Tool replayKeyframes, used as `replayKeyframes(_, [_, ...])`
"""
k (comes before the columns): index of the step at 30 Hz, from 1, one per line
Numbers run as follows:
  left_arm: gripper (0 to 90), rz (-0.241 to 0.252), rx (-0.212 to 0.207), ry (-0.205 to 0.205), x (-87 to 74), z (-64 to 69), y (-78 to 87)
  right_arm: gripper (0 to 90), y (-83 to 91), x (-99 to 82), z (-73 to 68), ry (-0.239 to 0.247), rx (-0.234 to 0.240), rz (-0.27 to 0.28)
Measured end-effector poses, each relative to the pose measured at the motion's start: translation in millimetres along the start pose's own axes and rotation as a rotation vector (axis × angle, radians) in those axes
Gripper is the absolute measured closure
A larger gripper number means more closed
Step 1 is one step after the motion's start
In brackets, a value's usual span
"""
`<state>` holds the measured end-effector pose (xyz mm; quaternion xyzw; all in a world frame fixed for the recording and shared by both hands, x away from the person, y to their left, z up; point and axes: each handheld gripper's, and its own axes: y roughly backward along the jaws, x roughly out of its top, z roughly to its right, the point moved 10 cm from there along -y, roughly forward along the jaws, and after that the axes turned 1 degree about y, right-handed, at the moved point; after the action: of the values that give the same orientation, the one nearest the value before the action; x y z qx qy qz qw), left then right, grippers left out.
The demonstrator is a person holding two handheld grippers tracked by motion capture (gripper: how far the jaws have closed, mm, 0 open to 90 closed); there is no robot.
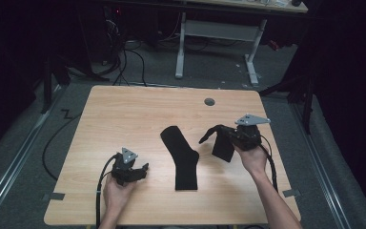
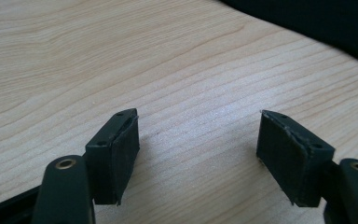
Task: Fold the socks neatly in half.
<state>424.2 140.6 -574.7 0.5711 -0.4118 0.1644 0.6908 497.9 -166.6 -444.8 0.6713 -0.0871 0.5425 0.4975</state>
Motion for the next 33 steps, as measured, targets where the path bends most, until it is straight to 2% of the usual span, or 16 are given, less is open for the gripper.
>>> replayKeyframes(6, [29.9, 0.0, -0.001, -0.003, 0.0, 0.3, 0.0, 88.3, 0.2, 11.3, -16.1, 0.039, 0.025, 0.004])
replayKeyframes(18, [29.9, 0.0, -0.003, -0.005, -0.1, 0.5, 0.0, 88.3, -5.5, 33.1, -43.1, 0.077, 0.082, 0.027])
replayKeyframes(33, [29.9, -0.001, -0.003, -0.005, -0.1, 0.5, 0.0, 88.3, -28.5, 44.5, -66.9, 0.072, 0.134, 0.01])
